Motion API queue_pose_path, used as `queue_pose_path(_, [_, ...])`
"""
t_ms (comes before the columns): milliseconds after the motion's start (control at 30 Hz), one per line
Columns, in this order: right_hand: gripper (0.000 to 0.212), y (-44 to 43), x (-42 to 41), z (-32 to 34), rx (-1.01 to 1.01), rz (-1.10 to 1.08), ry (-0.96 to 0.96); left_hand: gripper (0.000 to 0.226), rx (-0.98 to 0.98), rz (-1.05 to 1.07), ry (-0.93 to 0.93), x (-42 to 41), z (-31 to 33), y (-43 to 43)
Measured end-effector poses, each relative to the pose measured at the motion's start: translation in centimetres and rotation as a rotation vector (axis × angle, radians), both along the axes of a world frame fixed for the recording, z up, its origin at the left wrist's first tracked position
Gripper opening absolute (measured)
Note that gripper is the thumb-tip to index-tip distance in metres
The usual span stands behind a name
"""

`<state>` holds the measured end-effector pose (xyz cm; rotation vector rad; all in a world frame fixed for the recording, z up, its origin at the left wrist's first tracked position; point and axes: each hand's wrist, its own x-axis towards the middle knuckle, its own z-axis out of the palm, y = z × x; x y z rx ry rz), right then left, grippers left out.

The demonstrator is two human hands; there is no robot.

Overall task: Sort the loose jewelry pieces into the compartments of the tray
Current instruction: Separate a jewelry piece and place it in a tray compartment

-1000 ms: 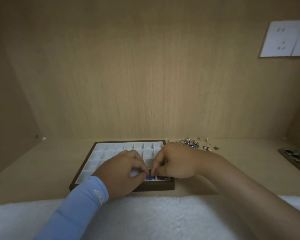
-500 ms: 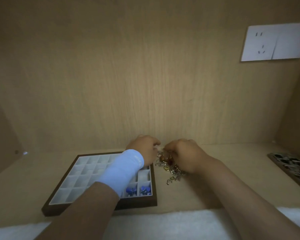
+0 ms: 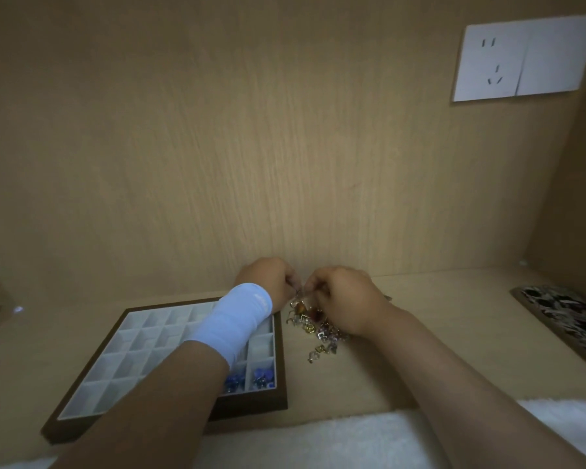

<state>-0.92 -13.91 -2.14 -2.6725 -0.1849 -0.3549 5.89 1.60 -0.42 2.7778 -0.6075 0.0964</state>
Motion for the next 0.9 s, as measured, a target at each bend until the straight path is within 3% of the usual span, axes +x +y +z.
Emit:
queue_pose_path(100, [0.027, -0.4, 0.3, 0.1, 0.174, 0.003, -0.023, 0.009, -0.178, -0.034, -0.028, -0.6, 0.5, 0.8])
queue_pose_path(233, [0.043, -0.7, 0.1, 1.5, 0.526, 0.131, 0.121, 0.010, -0.522, -0.113, 0.031, -2.0, 1.9, 2.2])
queue_pose_path(467, [0.014, -0.2, -1.5, 5.2, 0.784, 0.276, 0.180, 0.009, -0.760, -0.194, 0.065, -4.9, 4.0, 4.1])
queue_pose_path(600, [0.011, 1.3, -2.2, 6.3, 0.804, 0.279, 0.182, 0.009, -0.780, -0.165, 0.052, -6.2, 4.0, 6.1])
queue_pose_path(900, [0.018, 7.4, -4.1, 5.2, 0.750, 0.311, 0.348, 0.018, -0.568, -0.079, -0.079, -9.4, 1.5, 12.1])
